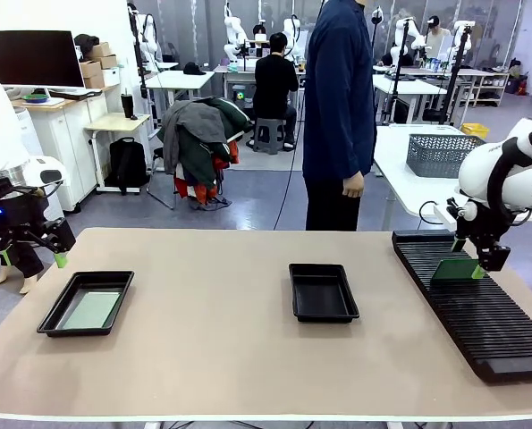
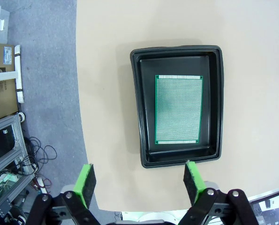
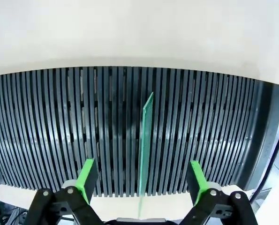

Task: Inspect and transfer BCBs to ESD trays.
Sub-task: Pick up the Blank PCB from the PCB Rack and place it in the right ESD tray.

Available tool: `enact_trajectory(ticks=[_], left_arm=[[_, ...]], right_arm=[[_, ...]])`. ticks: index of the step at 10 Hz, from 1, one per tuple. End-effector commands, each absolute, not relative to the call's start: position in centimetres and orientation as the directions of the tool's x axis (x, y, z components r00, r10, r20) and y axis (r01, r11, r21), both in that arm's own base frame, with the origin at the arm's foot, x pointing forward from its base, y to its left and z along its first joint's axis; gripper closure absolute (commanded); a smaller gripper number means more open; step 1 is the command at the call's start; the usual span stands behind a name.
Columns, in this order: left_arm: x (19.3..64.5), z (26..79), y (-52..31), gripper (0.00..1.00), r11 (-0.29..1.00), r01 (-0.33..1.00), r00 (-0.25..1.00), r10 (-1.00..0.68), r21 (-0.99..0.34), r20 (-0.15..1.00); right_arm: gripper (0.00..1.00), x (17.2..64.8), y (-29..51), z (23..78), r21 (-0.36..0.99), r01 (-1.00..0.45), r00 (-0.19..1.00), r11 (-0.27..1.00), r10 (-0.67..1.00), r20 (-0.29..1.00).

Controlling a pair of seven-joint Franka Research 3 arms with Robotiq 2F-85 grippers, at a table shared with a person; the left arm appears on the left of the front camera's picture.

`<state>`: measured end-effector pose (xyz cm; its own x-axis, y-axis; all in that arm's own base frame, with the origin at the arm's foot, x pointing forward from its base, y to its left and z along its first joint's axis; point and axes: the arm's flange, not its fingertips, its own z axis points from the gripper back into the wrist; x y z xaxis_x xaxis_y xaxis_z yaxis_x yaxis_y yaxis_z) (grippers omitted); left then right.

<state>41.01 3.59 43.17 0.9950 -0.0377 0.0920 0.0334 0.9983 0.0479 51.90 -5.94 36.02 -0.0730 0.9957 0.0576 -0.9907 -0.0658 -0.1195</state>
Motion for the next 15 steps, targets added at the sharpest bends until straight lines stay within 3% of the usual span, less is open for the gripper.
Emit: enact_trajectory(ticks=[1,7,15], left_arm=[[41.0,43.13,3.64,0.0,0.998,0.042,0.995,-0.047,0.049,0.09],[41.0,43.13,3.64,0.0,0.998,0.042,0.995,-0.047,0.049,0.09],[41.0,43.13,3.64,0.0,0.998,0.042,0.995,-0.047,0.049,0.09]], right_arm=[[0.0,52.42,-6.29,35.98,-0.147,-0.988,-0.055,-0.043,0.995,0.082],[0.0,52.06,-5.91,36.13,-0.121,-0.99,-0.075,-0.068,0.995,0.059],[0.33,52.24,-6.65,35.4,-0.107,-0.993,-0.046,-0.039,0.997,0.066]])
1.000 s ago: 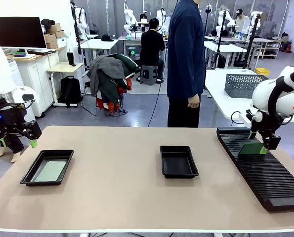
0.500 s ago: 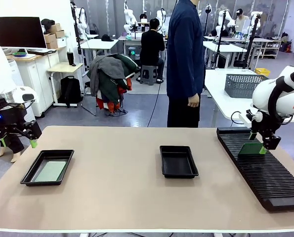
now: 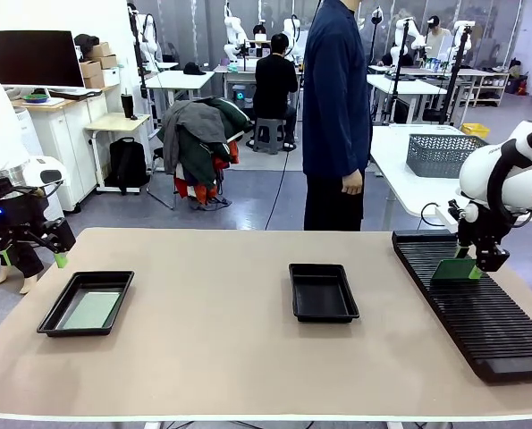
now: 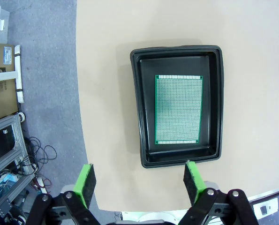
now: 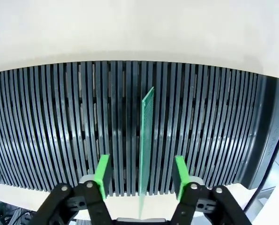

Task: Inspect and transfer BCBs to ESD trays.
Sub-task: Pick up the Blank PCB from the PCB Rack and place it in the right ESD tray.

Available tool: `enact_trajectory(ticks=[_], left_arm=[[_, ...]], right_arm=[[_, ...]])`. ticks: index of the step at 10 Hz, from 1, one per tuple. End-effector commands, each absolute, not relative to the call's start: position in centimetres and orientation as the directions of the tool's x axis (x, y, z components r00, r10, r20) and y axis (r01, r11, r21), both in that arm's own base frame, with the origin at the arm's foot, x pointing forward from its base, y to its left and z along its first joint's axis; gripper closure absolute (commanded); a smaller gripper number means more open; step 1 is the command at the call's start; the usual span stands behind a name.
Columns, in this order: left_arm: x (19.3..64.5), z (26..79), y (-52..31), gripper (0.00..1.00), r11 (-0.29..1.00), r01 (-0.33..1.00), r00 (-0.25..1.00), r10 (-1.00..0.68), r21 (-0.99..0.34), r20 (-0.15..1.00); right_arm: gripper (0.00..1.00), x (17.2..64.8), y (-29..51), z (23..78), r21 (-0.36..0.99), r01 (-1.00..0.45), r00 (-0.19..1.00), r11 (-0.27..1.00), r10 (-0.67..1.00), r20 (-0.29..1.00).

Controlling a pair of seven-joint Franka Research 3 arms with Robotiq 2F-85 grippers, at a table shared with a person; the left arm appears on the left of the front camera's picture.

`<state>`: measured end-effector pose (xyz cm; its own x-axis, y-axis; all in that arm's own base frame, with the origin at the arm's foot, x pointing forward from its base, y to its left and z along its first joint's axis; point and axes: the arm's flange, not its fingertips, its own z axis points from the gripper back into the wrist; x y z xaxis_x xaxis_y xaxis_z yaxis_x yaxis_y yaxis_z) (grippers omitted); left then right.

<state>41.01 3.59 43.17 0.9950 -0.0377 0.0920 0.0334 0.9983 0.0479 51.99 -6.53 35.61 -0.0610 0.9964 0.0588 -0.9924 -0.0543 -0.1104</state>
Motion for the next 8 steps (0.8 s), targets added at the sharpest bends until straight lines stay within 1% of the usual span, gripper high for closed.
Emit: enact_trajectory(ticks=[1,4,5,6,7,8], left_arm=[[41.0,43.13,3.64,0.0,0.998,0.042,0.995,-0.047,0.049,0.09],[41.0,43.13,3.64,0.0,0.998,0.042,0.995,-0.047,0.049,0.09],[41.0,43.13,3.64,0.0,0.998,0.042,0.995,-0.047,0.049,0.09],[41.0,43.13,3.64,0.0,0.998,0.042,0.995,-0.047,0.049,0.09],[41.0,43.13,3.64,0.0,0.998,0.042,0.995,-0.047,0.049,0.09],[41.0,43.13,3.64,0.0,0.998,0.042,0.995,-0.047,0.049,0.09]], right_arm=[[0.39,52.26,-6.67,35.38,-0.107,-0.994,-0.046,-0.039,0.997,0.067],[0.51,52.35,-6.79,35.6,-0.109,-0.993,-0.042,-0.034,0.997,0.071],[0.47,52.4,-6.74,35.62,-0.107,-0.994,-0.041,-0.034,0.997,0.07],[0.59,52.55,-6.67,35.62,-0.106,-0.994,-0.042,-0.035,0.997,0.068],[0.55,52.62,-6.65,35.63,-0.104,-0.994,-0.042,-0.035,0.997,0.065],[0.68,52.76,-6.72,35.62,-0.102,-0.994,-0.04,-0.033,0.997,0.066]])
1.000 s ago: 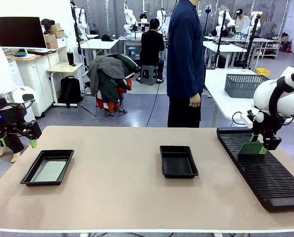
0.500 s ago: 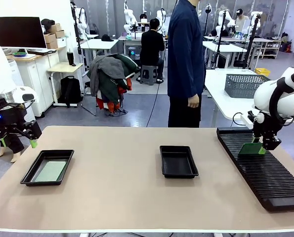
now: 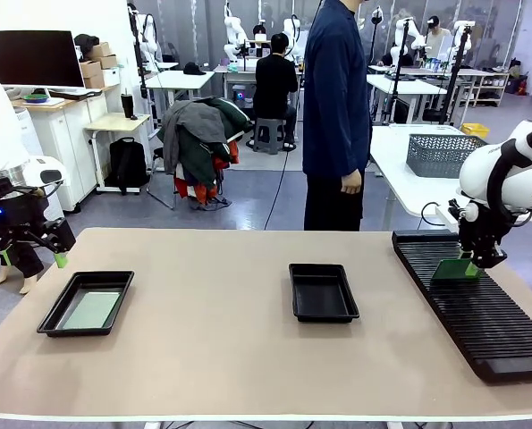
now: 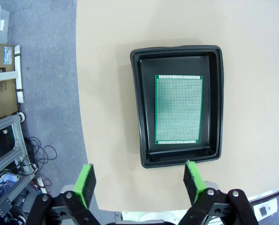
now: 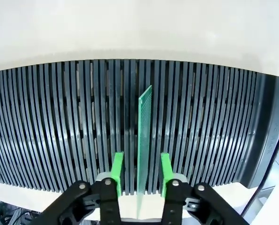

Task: Inspect and transfer BCBs to ESD trays.
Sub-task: Pick up the Blank PCB from the PCB Rack and place it in the right ESD tray.

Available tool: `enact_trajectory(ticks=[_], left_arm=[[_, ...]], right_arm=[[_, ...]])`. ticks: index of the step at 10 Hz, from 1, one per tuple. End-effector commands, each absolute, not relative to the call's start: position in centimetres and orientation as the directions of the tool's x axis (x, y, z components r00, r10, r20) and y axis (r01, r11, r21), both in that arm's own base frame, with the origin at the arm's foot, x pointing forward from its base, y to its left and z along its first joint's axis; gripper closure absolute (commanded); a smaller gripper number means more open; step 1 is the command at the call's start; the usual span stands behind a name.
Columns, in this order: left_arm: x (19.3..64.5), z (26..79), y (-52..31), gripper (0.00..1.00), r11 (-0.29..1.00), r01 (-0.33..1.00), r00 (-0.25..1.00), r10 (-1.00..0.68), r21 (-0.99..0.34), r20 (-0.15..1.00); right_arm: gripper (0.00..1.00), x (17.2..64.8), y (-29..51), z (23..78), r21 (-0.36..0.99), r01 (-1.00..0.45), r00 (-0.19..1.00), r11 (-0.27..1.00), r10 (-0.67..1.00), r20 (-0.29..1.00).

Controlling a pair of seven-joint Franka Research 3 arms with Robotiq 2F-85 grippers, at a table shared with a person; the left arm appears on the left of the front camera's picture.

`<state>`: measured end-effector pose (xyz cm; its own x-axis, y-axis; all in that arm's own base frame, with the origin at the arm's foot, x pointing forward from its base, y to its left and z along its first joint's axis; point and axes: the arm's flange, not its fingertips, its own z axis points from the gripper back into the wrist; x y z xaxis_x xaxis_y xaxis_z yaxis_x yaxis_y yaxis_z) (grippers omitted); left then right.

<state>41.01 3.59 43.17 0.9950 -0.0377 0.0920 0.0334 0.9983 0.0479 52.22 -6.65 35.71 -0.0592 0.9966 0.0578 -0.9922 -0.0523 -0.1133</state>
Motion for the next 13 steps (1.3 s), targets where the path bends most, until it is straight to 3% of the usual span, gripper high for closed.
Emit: enact_trajectory(ticks=[1,2,3,4,5,6,7,8,12,13], left_arm=[[41.0,43.13,3.64,0.0,0.998,0.042,0.995,-0.047,0.049,0.09],[41.0,43.13,3.64,0.0,0.998,0.042,0.995,-0.047,0.049,0.09],[41.0,43.13,3.64,0.0,0.998,0.042,0.995,-0.047,0.049,0.09],[41.0,43.13,3.64,0.0,0.998,0.042,0.995,-0.047,0.049,0.09],[41.0,43.13,3.64,0.0,0.998,0.042,0.995,-0.047,0.049,0.09],[41.0,43.13,3.64,0.0,0.998,0.042,0.995,-0.047,0.049,0.09],[41.0,43.13,3.64,0.0,0.998,0.042,0.995,-0.047,0.049,0.09],[41.0,43.13,3.64,0.0,0.998,0.042,0.995,-0.047,0.049,0.09],[41.0,43.13,3.64,0.0,0.998,0.042,0.995,-0.047,0.049,0.09],[41.0,43.13,3.64,0.0,0.998,0.042,0.995,-0.047,0.049,0.09]], right_arm=[[0.63,52.87,-6.77,35.58,-0.099,-0.994,-0.041,-0.034,0.997,0.067],[0.77,52.97,-6.75,35.53,-0.097,-0.995,-0.041,-0.034,0.997,0.068],[0.72,53.09,-6.73,35.49,-0.095,-0.995,-0.039,-0.033,0.997,0.064],[0.86,53.19,-6.67,35.46,-0.091,-0.995,-0.04,-0.034,0.997,0.06],[0.81,53.27,-6.64,35.44,-0.088,-0.996,-0.039,-0.034,0.998,0.057],[0.94,53.32,-6.63,35.45,-0.089,-0.995,-0.04,-0.035,0.998,0.057],[0.89,53.37,-6.63,35.47,-0.086,-0.996,-0.042,-0.037,0.998,0.056],[1.0,53.4,-6.61,35.52,-0.084,-0.996,-0.041,-0.037,0.998,0.054],[1.0,53.34,-6.72,35.28,-0.057,-0.998,-0.041,-0.039,0.998,0.047],[1.0,53.02,-6.63,35.38,-0.104,-0.993,-0.058,-0.052,0.997,0.055]])
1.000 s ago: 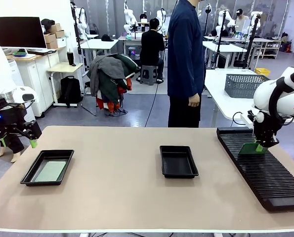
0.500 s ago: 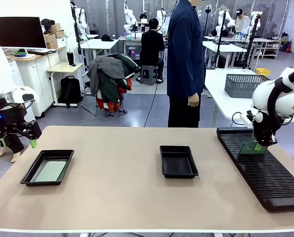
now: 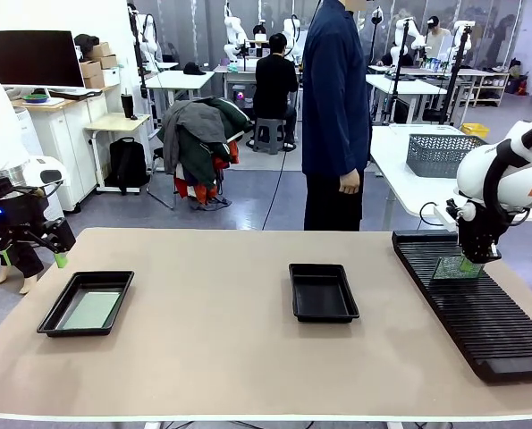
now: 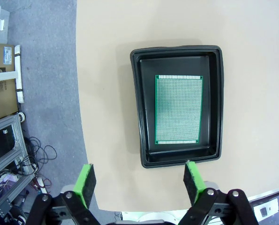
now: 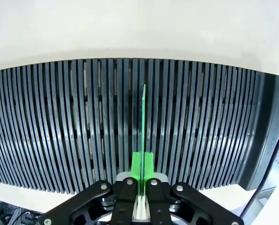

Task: Inspect and transfer BCBs to ESD trays.
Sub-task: Pick up the Blank PCB from the PCB Rack and place it in the right ESD tray.

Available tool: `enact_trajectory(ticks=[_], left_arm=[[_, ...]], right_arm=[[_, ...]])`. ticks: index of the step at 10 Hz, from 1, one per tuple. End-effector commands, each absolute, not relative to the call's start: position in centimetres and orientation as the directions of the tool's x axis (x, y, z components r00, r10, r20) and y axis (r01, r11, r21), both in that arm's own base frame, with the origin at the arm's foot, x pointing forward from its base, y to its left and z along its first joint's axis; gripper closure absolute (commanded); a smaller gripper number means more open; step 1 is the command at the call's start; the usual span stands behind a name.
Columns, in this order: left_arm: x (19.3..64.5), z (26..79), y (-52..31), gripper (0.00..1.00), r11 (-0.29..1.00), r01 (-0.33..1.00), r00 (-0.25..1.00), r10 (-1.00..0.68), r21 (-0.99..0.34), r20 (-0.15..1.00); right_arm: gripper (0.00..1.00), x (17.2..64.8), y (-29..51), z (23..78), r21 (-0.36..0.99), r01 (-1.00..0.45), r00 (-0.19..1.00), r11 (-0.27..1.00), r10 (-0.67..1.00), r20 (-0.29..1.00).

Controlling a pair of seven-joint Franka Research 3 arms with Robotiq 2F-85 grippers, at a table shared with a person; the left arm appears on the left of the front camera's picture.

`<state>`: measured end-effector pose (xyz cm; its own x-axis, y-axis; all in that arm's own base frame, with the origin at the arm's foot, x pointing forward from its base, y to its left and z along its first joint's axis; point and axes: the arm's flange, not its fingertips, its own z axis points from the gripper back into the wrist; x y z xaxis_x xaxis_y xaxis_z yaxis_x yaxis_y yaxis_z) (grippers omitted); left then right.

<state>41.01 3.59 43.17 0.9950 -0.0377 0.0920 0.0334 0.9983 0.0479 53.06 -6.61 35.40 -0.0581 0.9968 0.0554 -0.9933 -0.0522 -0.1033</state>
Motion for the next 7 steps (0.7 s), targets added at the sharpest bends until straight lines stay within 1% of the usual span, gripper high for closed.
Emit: enact_trajectory(ticks=[1,3,4,7], left_arm=[[41.0,43.1,3.6,0.0,0.998,0.042,0.995,-0.047,0.049,0.09],[41.0,43.1,3.6,0.0,0.998,0.042,0.995,-0.047,0.049,0.09],[41.0,43.1,3.6,0.0,0.998,0.042,0.995,-0.047,0.049,0.09],[41.0,43.1,3.6,0.0,0.998,0.042,0.995,-0.047,0.049,0.09]], right_arm=[[1.0,53.0,-6.6,35.4,-0.104,-0.993,-0.058,-0.052,0.997,0.055],[1.0,53.0,-6.6,35.4,-0.104,-0.993,-0.058,-0.052,0.997,0.055],[0.97,53.1,-6.6,35.4,-0.104,-0.993,-0.059,-0.053,0.997,0.055],[1.0,50.3,-7.4,40.3,-0.141,-0.988,-0.063,-0.058,0.997,0.034]])
